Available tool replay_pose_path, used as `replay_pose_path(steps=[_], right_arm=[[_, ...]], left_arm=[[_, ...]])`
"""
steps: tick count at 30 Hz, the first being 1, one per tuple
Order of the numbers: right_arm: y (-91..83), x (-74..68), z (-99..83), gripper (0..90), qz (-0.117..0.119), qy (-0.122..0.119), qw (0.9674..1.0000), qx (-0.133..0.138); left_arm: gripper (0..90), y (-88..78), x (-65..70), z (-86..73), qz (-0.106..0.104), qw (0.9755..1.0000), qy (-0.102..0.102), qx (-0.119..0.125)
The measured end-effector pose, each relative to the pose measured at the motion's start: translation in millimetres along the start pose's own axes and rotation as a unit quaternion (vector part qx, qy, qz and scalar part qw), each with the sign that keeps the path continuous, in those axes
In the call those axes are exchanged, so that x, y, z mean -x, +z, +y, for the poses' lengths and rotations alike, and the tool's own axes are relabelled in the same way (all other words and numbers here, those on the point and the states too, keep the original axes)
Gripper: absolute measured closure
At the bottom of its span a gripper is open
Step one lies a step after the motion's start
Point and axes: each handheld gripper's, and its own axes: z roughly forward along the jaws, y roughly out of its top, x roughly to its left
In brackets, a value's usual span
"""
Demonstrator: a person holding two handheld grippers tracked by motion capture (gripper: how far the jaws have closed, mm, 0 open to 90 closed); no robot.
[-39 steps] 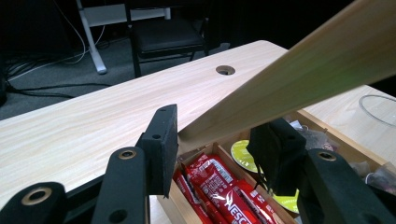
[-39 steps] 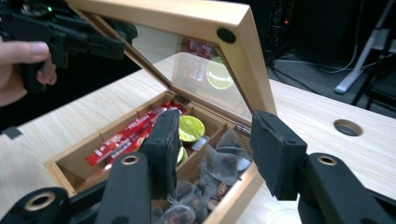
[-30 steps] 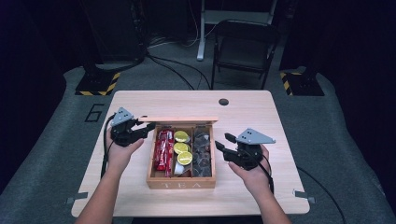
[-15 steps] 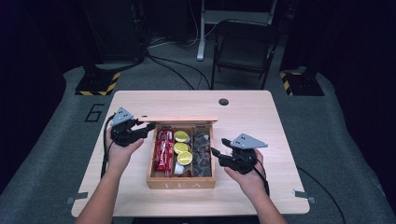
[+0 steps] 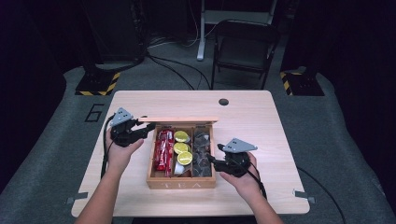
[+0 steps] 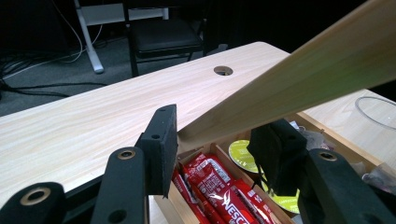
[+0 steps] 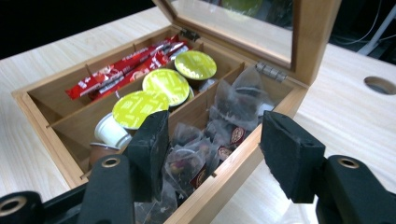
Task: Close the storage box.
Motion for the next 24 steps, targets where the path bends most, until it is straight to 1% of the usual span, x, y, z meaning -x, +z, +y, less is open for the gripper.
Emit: replay_pose_path(steps=[3,7,10,12,16,18,19,20,21,22,23,24], right_arm=[[4.4,-1.2,-2.8,42.7,0.004,0.004,1.0000,-0.006],[9.8,-4.0,-6.3,43.8,0.011,0.002,0.9998,-0.018],[14.0,-7.1,-8.7,45.4,0.014,-0.004,0.9997,-0.020],[16.9,-9.0,-9.8,46.7,0.018,-0.015,0.9995,-0.019],[19.8,-16.3,-10.4,50.8,0.030,-0.029,0.9989,-0.019],[21.3,-19.5,-10.3,52.7,0.037,-0.043,0.9983,-0.015],[22.1,-21.9,-10.5,54.3,0.037,-0.041,0.9983,-0.016],[22.8,-22.5,-10.6,54.9,0.036,-0.048,0.9981,-0.016],[24.3,-24.0,-10.9,55.0,0.036,-0.049,0.9980,-0.017],[25.1,-24.9,-11.3,55.0,0.036,-0.047,0.9980,-0.023],[26.3,-24.1,-11.5,55.0,0.038,-0.053,0.9976,-0.022],[27.6,-24.1,-12.4,55.0,0.037,-0.052,0.9977,-0.022]], left_arm=[[51.8,0.0,0.0,-0.1,0.000,1.0000,0.000,0.000],[51.8,0.0,0.1,-0.3,0.000,1.0000,-0.001,0.000],[51.7,0.1,0.2,-0.5,-0.001,1.0000,-0.002,0.001],[51.7,0.1,0.2,-0.6,-0.001,1.0000,-0.002,0.001],[51.7,0.1,0.2,-0.8,-0.002,1.0000,-0.002,0.000],[51.6,0.1,0.3,-0.8,-0.002,1.0000,-0.002,0.000],[51.7,0.0,0.3,-0.8,-0.002,1.0000,-0.002,0.000],[51.7,0.0,0.4,-0.8,-0.001,1.0000,-0.002,0.000],[51.6,-0.1,0.5,-0.8,0.000,1.0000,-0.002,-0.001],[51.6,0.0,0.5,-0.9,-0.001,1.0000,-0.002,0.000],[51.6,-0.2,0.5,-0.8,-0.001,1.0000,-0.002,-0.001],[51.7,0.0,0.5,-0.9,-0.001,1.0000,-0.002,0.000]])
